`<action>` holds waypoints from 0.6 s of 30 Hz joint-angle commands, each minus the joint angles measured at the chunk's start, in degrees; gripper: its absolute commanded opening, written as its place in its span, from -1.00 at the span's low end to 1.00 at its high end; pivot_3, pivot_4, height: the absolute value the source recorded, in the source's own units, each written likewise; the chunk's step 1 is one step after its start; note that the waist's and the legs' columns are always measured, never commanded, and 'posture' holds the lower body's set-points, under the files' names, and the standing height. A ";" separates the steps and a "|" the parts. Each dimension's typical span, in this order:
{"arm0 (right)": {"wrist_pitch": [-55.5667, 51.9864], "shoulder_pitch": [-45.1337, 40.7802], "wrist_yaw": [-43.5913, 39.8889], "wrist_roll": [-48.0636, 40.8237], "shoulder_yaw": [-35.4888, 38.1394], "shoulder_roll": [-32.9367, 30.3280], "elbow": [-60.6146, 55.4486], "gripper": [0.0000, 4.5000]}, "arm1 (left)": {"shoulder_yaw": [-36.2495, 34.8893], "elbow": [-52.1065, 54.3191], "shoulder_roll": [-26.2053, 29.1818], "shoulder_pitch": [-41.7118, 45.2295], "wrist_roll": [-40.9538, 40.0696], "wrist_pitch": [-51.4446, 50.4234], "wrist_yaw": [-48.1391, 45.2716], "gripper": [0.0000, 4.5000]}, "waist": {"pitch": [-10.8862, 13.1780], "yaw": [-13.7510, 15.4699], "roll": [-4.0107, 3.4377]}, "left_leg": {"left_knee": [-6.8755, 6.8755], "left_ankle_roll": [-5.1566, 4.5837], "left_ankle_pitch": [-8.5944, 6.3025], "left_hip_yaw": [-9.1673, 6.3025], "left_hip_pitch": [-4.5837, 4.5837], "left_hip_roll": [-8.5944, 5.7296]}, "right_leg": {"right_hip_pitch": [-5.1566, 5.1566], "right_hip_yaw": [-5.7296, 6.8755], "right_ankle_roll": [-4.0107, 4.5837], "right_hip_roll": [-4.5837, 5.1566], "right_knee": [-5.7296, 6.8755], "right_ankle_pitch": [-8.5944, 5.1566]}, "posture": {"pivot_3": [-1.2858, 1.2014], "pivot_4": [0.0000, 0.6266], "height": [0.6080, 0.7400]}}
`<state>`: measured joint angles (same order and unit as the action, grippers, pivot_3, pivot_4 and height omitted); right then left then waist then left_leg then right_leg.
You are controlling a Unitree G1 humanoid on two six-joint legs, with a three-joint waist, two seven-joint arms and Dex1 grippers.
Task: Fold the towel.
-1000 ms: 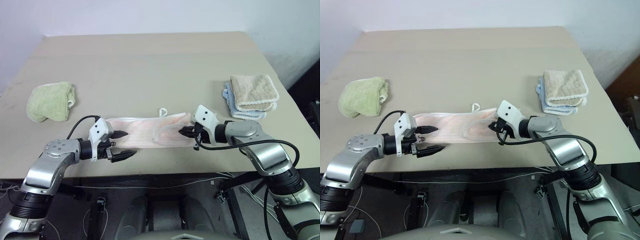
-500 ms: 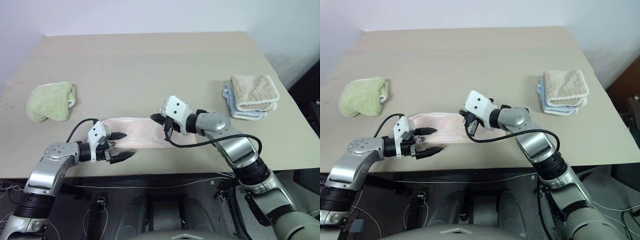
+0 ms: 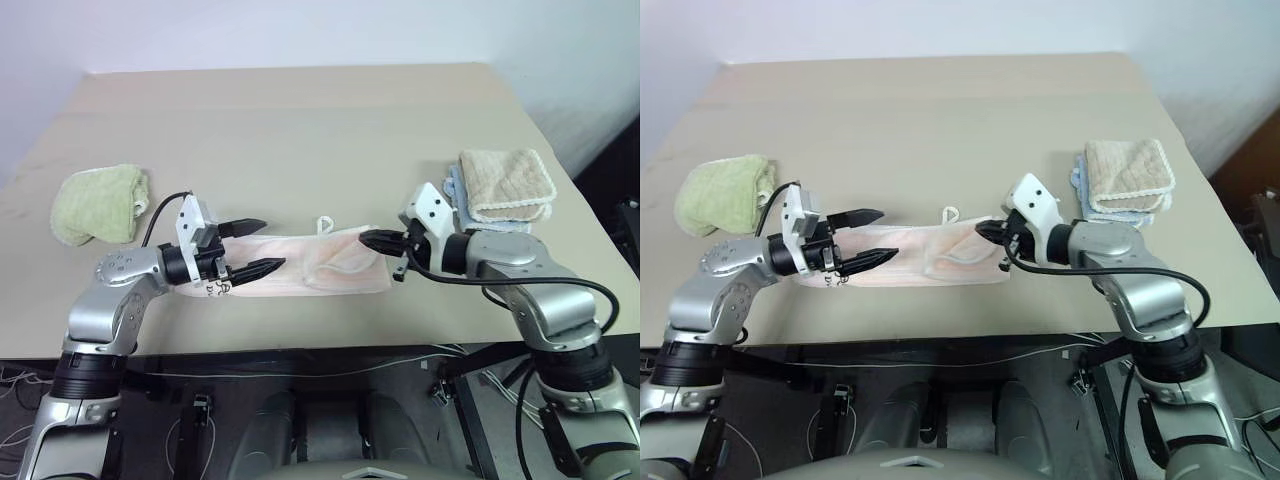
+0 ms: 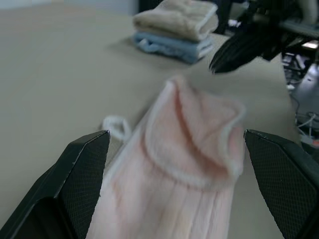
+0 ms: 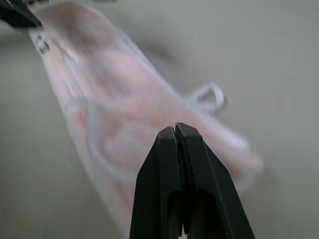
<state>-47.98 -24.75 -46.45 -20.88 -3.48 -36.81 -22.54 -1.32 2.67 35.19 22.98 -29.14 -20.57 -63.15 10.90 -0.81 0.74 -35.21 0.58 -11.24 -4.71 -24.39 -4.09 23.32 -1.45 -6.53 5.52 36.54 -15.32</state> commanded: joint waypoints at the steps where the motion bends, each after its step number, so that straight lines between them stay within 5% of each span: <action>1: 10.93 2.72 -1.42 3.29 0.34 -2.65 -3.12 -0.98 | 2.43 -0.88 -0.23 2.98 2.34 1.96 -1.49 1.00 | 0.00 -0.01 0.00 | -0.01 0.00 0.00 0.00 0.00 0.00 | -0.01 0.01 0.00 -0.03 0.00 0.00 | 0.03 -0.52 1.00; 18: 23.48 1.49 -10.59 8.58 -8.12 -7.57 -0.07 -0.98 | 4.77 -2.72 0.38 -1.88 7.33 6.08 -2.44 1.00 | 0.00 0.10 0.01 | -0.06 -0.01 0.01 -0.03 0.00 0.00 | -0.05 0.01 -0.02 -0.03 -0.01 0.00 | 0.03 -0.52 1.00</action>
<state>-25.49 -21.94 -56.52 -12.50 -11.35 -44.16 -22.17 4.28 -2.11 34.95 21.12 -21.93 -15.42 -65.84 10.91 -0.71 0.76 -35.27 0.58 -11.24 -4.74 -24.38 -4.08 23.26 -1.44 -6.55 5.50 36.53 -15.31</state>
